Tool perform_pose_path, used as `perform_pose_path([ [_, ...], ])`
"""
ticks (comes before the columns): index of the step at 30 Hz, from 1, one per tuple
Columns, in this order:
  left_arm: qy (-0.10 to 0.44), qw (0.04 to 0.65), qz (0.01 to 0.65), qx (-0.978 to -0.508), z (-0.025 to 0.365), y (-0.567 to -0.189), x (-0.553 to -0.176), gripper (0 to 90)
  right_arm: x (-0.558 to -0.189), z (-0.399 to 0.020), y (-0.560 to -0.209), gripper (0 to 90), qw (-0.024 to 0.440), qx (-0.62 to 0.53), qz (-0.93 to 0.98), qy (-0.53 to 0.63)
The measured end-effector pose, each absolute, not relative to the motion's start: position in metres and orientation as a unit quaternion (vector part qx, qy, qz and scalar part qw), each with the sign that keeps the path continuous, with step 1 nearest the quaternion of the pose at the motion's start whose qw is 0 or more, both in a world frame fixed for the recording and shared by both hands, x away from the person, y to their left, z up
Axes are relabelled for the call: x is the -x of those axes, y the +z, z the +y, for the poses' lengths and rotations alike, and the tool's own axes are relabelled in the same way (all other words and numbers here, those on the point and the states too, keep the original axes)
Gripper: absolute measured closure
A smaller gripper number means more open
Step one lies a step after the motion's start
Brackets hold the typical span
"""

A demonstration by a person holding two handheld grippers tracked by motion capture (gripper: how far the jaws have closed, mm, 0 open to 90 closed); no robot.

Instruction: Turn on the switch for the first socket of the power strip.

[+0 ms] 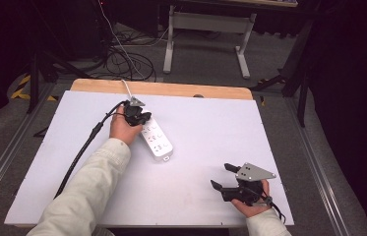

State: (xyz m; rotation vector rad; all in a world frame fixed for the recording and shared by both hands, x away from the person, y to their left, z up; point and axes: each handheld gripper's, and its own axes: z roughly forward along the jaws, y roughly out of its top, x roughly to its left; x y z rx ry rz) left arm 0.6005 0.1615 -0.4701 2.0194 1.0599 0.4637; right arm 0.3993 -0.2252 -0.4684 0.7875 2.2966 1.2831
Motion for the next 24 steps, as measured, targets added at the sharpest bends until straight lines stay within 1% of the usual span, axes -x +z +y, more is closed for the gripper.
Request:
perform_pose_path([
  [1,0.178,0.394,0.417,-0.799,0.162,-0.469,-0.601,90.0,-0.399,-0.225,-0.468,25.2,0.197,-0.281,0.82,0.458],
  [2,0.165,0.389,0.433,-0.796,0.165,-0.464,-0.6,90.0,-0.4,-0.226,-0.469,25.2,0.197,-0.283,0.82,0.456],
  [5,0.175,0.374,0.432,-0.802,0.17,-0.46,-0.598,90.0,-0.401,-0.226,-0.468,25.3,0.196,-0.284,0.818,0.46],
  [10,0.175,0.408,0.423,-0.79,0.177,-0.443,-0.591,90.0,-0.401,-0.224,-0.468,25.2,0.196,-0.283,0.819,0.459],
  [16,0.181,0.41,0.41,-0.794,0.179,-0.433,-0.585,90.0,-0.4,-0.225,-0.467,25.2,0.2,-0.283,0.817,0.461],
  [24,0.184,0.416,0.411,-0.79,0.188,-0.421,-0.581,90.0,-0.4,-0.225,-0.467,25.2,0.2,-0.282,0.818,0.46],
])
